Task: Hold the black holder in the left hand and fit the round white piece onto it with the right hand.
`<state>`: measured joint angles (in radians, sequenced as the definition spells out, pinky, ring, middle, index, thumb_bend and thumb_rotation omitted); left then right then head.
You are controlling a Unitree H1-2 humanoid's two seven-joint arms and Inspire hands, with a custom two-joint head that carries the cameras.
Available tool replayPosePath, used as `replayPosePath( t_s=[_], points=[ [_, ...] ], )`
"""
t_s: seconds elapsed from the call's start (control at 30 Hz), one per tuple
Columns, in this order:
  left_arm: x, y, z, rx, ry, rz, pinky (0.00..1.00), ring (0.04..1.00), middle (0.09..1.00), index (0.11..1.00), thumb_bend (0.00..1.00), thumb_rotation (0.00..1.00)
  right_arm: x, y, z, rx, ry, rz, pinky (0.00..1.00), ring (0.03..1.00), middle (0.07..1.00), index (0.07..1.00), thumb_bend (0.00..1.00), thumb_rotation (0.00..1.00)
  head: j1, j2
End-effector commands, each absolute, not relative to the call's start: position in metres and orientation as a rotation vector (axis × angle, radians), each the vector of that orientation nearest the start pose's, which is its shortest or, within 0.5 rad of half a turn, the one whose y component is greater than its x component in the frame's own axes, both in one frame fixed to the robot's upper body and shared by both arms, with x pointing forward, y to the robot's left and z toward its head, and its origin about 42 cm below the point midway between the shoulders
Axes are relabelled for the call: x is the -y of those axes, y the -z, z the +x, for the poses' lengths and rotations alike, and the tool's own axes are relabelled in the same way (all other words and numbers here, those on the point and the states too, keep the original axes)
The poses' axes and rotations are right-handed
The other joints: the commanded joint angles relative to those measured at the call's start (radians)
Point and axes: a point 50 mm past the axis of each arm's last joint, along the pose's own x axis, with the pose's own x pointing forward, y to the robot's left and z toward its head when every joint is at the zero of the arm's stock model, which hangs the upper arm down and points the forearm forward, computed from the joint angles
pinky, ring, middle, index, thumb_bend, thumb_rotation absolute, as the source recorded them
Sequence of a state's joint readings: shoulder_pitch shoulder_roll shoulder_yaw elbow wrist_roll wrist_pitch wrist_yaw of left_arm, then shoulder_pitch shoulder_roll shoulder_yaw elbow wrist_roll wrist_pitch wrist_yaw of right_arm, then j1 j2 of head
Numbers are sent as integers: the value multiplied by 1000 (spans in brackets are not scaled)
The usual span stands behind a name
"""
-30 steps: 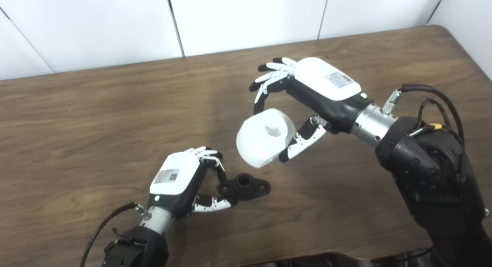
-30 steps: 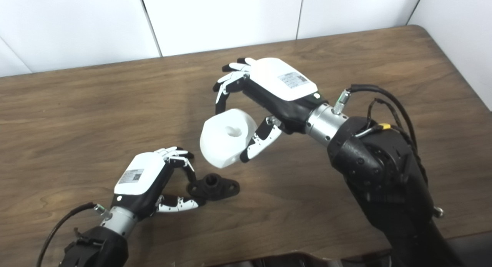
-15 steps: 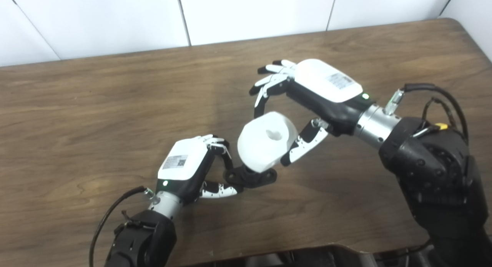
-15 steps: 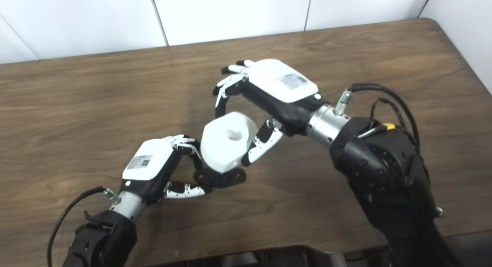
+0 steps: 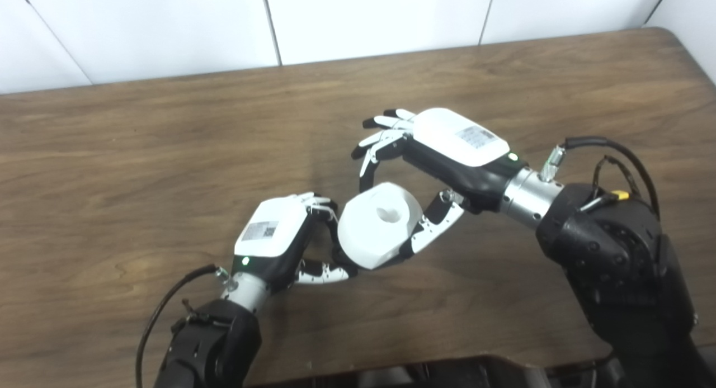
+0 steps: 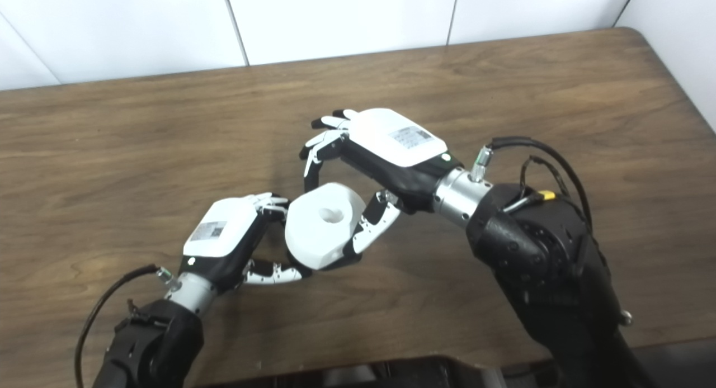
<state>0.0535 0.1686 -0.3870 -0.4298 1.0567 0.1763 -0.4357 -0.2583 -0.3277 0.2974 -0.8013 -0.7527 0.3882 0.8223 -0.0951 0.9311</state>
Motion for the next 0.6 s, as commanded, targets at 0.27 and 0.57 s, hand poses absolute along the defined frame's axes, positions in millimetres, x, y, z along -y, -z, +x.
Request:
replayPosePath(
  t_s=[0.27,0.57],
  points=[
    [-151,-160,234,96,500,1185,882,883,815,490,514,54,171,-302,253,432,-603,-1134,997,947,802,482,524,135,-1,0],
    [-150,-161,234,99,500,1180,881,884,816,490,515,54,167,-298,258,432,-610,-1161,1000,953,807,482,523,136,-2,2]
  ],
)
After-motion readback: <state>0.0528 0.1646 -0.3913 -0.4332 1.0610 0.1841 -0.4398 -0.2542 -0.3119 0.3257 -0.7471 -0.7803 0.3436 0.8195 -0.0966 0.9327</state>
